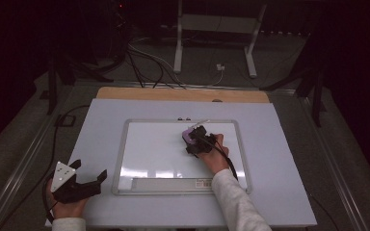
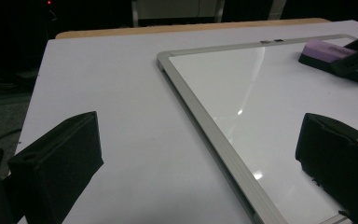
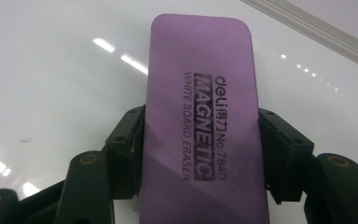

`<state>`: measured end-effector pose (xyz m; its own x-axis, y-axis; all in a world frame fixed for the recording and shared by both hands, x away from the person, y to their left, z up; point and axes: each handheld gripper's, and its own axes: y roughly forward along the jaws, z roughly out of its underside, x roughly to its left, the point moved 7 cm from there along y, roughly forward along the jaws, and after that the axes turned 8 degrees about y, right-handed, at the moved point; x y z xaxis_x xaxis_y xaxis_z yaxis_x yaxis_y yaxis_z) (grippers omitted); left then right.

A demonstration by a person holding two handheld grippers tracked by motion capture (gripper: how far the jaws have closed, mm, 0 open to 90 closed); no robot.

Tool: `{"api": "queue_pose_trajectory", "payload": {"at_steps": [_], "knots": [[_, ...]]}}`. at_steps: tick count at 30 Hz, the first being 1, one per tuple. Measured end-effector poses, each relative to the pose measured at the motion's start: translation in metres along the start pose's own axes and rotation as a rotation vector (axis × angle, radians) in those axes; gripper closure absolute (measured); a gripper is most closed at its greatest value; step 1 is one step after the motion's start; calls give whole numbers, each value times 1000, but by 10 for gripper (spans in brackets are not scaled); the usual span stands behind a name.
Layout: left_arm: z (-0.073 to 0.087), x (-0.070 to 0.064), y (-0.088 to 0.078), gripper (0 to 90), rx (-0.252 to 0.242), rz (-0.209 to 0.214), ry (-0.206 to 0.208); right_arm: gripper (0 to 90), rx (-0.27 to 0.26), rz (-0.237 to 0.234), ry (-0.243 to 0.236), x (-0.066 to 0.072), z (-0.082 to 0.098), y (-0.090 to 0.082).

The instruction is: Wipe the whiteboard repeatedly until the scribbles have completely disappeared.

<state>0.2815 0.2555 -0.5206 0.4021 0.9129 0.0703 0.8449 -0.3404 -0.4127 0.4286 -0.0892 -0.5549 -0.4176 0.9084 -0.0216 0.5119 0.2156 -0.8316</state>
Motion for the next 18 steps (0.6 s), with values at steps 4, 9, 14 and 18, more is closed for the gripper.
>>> {"api": "queue_pose_trajectory", "payload": {"at_steps": [4,9,14,18], "knots": [[0,0,0,13,1,1,1,404,-2,-17,-23,13,-3,1],[0,0,0,13,1,2,0,404,-2,-40,-58,31,-5,2],[0,0,0,13,0,2,0,404,-8,-62,-92,45,-5,2],[0,0,1,13,1,3,1,403,-11,-83,-121,56,-3,1]]}}
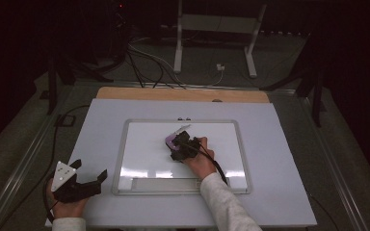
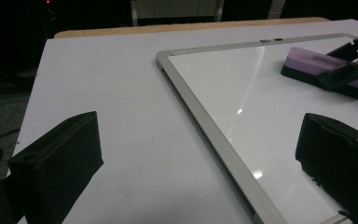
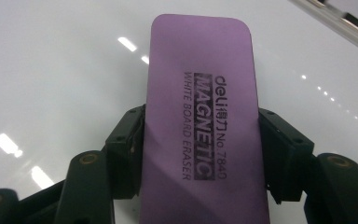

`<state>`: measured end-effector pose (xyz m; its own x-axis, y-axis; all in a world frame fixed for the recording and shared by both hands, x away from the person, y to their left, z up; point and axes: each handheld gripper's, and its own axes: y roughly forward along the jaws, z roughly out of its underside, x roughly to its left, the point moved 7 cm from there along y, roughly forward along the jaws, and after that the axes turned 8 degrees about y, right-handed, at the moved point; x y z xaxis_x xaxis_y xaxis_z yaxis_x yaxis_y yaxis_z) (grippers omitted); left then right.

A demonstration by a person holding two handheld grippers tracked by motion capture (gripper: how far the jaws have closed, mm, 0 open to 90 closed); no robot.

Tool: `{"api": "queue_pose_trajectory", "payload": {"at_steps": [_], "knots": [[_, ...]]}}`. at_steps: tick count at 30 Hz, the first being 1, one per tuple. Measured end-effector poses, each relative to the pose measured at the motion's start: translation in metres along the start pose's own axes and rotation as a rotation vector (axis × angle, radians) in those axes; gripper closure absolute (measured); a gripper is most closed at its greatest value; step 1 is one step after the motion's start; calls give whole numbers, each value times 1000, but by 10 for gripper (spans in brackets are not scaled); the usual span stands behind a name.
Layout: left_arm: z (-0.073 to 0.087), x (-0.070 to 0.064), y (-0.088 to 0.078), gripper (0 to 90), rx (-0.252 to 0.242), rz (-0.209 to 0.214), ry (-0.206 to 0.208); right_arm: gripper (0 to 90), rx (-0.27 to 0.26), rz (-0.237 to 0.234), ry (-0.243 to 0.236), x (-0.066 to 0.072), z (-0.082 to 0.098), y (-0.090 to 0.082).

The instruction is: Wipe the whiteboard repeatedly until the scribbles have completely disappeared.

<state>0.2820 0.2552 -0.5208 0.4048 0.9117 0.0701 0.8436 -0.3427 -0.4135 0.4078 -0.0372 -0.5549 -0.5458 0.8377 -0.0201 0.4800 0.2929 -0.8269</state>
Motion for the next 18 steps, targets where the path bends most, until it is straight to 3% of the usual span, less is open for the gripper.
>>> {"api": "queue_pose_trajectory", "payload": {"at_steps": [9,18], "knots": [[0,1,-1,13,-5,-2,-6,404,8,-52,-62,18,8,-6],[0,2,-3,13,-7,-4,-6,404,26,-79,-106,17,20,-16]]}}
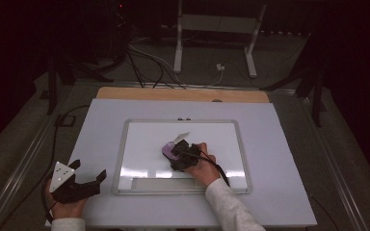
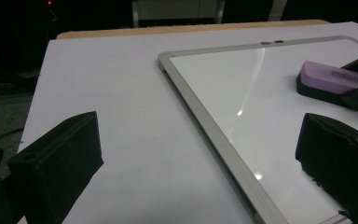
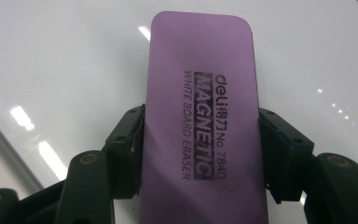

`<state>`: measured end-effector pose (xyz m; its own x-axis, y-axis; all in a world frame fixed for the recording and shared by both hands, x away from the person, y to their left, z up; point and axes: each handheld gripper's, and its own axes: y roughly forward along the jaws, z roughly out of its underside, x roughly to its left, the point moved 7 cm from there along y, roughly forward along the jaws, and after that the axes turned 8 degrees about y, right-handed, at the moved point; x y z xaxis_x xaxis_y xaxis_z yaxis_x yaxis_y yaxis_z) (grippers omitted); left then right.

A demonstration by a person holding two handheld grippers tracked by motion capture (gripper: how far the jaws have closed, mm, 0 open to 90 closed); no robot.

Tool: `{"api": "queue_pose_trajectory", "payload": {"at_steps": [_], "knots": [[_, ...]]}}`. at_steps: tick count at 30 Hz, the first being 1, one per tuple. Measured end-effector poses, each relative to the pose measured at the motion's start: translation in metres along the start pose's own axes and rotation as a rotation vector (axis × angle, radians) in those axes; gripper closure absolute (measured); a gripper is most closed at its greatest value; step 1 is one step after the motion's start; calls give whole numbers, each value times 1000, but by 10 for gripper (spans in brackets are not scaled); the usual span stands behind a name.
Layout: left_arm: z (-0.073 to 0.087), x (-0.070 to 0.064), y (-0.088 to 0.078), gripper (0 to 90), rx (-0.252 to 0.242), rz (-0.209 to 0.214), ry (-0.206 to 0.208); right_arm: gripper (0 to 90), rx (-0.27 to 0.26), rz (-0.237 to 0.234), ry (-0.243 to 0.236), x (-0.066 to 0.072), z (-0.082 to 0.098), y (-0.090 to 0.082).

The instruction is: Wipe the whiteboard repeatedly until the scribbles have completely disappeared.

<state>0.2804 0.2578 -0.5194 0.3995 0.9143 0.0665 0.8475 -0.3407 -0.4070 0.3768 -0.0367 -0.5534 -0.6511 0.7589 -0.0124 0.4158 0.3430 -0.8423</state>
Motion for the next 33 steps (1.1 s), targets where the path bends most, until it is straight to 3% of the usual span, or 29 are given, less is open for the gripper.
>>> {"api": "queue_pose_trajectory", "payload": {"at_steps": [8,20,25,28,33], "knots": [[0,0,-1,13,-2,-3,-5,404,5,14,20,-16,8,-5],[1,0,-1,13,2,-3,-3,404,3,98,149,-68,14,-7],[1,0,0,13,2,-2,-3,405,-3,115,180,-71,14,-8],[1,0,0,13,3,-3,-3,405,-43,93,223,-72,12,-12],[1,-1,1,13,3,0,-2,405,-68,106,244,-79,11,-21]]}}
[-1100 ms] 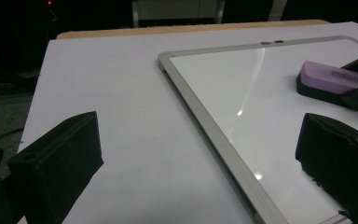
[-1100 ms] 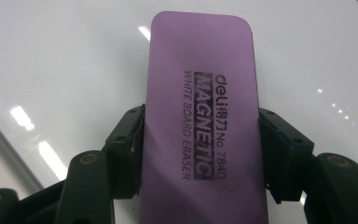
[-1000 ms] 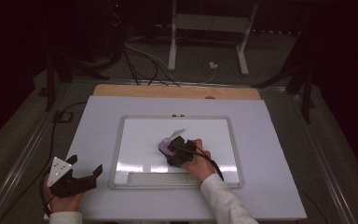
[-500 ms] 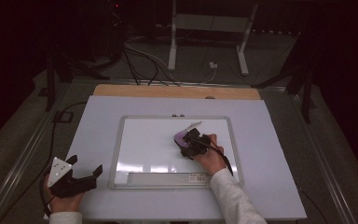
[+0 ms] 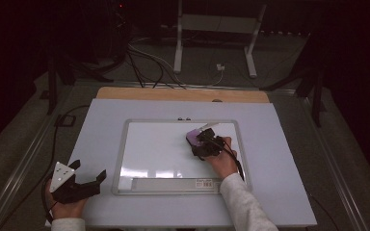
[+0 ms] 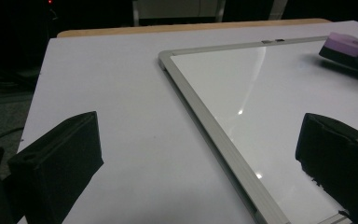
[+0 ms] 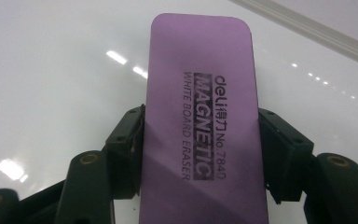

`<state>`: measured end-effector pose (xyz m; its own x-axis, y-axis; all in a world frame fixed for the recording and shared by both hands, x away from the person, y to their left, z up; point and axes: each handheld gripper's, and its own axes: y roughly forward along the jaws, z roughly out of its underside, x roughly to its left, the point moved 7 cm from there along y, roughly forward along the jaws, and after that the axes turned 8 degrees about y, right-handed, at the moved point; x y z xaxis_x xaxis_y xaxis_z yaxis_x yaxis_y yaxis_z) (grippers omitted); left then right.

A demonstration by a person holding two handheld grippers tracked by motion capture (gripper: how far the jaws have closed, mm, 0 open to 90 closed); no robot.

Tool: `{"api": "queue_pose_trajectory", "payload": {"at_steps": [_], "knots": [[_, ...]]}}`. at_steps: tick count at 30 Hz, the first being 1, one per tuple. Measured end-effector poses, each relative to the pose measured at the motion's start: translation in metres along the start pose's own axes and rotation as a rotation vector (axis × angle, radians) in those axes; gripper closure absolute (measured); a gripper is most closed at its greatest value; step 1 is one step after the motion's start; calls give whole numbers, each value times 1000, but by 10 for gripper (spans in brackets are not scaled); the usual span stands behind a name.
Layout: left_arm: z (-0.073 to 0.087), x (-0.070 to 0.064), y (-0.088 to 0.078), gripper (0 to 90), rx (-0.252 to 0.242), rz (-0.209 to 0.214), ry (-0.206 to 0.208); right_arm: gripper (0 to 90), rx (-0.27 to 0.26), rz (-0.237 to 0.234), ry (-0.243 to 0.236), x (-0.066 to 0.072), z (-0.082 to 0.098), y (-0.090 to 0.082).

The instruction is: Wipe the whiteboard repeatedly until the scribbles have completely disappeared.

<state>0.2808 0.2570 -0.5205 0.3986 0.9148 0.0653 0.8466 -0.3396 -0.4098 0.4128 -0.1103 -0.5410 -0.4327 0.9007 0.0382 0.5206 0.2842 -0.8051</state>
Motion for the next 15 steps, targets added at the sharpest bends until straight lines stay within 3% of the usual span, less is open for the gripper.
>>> {"api": "queue_pose_trajectory", "payload": {"at_steps": [6,15], "knots": [[0,1,0,13,1,0,-1,404,-6,25,51,-15,2,-2],[1,0,1,13,6,2,4,403,-12,107,134,-43,7,-4]]}}
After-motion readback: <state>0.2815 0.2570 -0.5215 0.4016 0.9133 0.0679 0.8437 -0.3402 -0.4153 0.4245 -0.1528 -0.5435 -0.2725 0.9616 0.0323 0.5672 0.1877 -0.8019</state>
